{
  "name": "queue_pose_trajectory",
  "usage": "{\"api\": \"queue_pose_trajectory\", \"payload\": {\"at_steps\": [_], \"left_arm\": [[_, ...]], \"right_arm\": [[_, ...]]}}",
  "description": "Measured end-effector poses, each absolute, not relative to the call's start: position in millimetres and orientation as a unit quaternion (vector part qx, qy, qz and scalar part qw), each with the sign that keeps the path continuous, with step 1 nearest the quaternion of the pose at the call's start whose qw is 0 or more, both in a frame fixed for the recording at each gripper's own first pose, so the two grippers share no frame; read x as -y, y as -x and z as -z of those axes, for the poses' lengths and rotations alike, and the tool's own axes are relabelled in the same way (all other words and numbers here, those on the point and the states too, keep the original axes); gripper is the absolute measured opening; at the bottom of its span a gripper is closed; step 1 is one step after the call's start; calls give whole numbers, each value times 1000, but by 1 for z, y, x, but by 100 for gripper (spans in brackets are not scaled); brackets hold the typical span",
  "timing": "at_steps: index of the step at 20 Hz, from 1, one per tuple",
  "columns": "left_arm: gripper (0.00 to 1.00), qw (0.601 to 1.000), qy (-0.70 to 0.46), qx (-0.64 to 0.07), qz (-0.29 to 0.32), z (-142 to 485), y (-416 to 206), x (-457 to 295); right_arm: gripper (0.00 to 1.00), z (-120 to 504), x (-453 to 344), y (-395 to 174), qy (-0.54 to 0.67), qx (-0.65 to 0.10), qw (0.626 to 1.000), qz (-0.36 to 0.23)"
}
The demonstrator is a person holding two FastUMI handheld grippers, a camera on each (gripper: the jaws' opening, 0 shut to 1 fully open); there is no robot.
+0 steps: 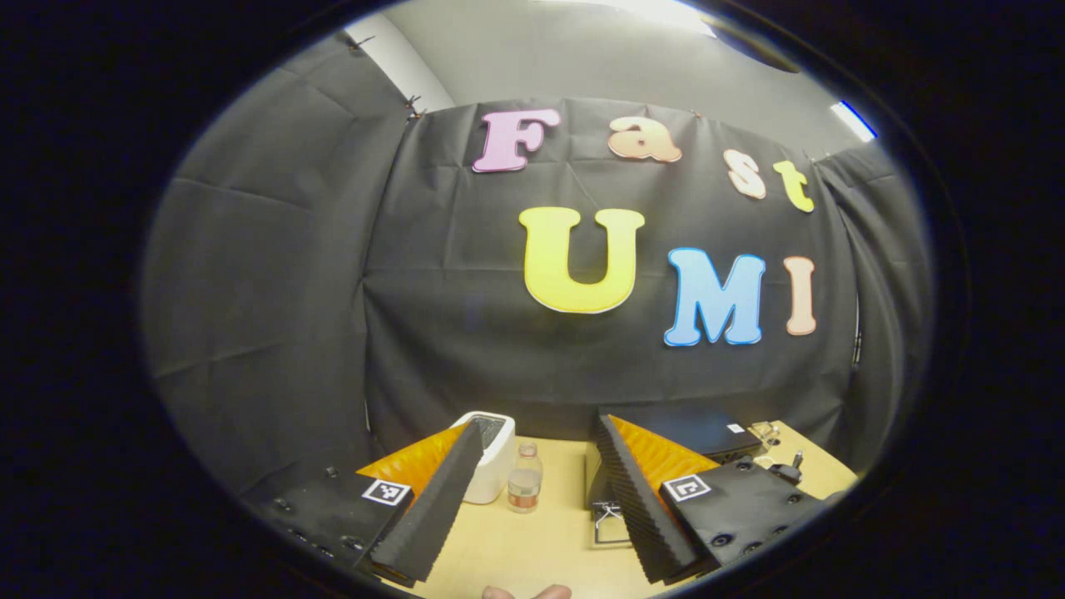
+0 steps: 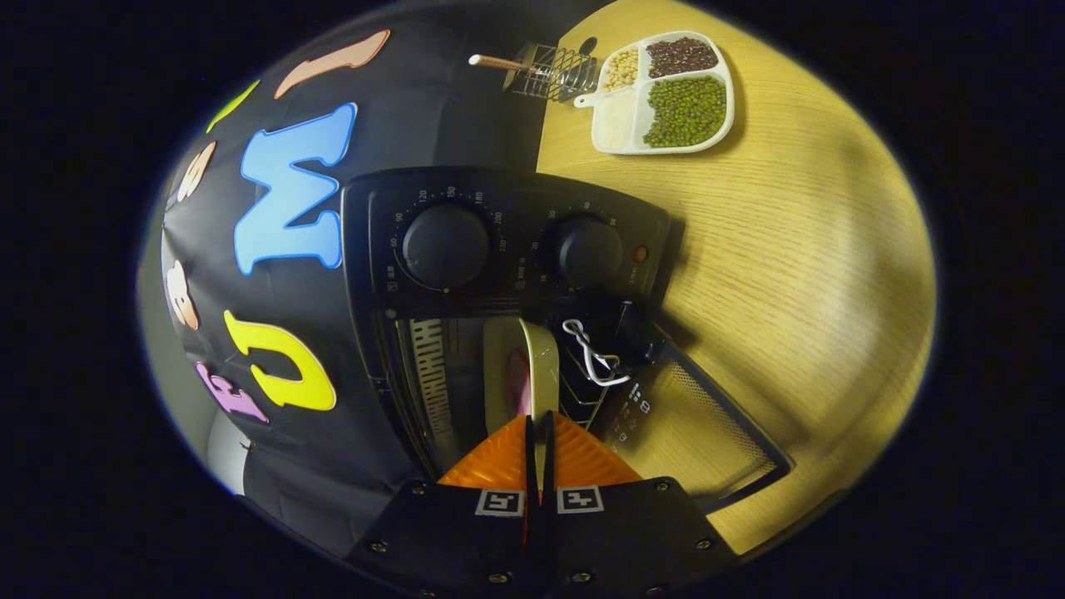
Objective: Open the electric oven with the left hand, put the food in, and close the electric oven.
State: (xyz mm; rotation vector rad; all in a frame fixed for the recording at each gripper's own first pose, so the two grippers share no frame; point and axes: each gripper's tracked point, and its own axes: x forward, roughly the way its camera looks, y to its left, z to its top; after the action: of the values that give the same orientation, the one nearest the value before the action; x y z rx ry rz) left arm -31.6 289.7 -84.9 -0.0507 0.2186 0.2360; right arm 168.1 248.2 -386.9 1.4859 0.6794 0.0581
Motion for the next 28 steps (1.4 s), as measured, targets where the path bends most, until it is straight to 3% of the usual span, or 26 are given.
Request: {"api": "queue_pose_trajectory", "payload": {"at_steps": [9,13,14,16,19,20,21,25,26,28], "left_arm": [[98,984,19,-121,-132,82,50,-287],[95,984,18,-124,-129,84,55,-278],[98,984,17,-123,-128,83,56,-275],[95,985,19,-119,-124,81,53,-267],[94,986,30,-117,-111,85,47,-251],[94,987,35,-117,-105,87,44,-244],[95,988,39,-116,-99,90,40,-237],[94,990,50,-113,-73,100,23,-208],[99,990,55,-112,-66,100,19,-200],[94,991,59,-108,-57,99,12,-188]], "right_arm": [[0,397,-299,-215,-680,-265,682,43],[1,393,-311,-218,-657,-257,706,59],[2,390,-309,-219,-651,-254,713,63],[9,389,-304,-208,-610,-273,741,59],[20,372,-298,-193,-528,-286,799,7],[32,366,-294,-182,-505,-296,811,-7],[37,359,-290,-173,-482,-299,823,-23],[37,323,-258,-138,-375,-276,882,-68],[37,313,-248,-131,-349,-269,895,-75],[37,284,-229,-121,-302,-242,918,-88]]}}
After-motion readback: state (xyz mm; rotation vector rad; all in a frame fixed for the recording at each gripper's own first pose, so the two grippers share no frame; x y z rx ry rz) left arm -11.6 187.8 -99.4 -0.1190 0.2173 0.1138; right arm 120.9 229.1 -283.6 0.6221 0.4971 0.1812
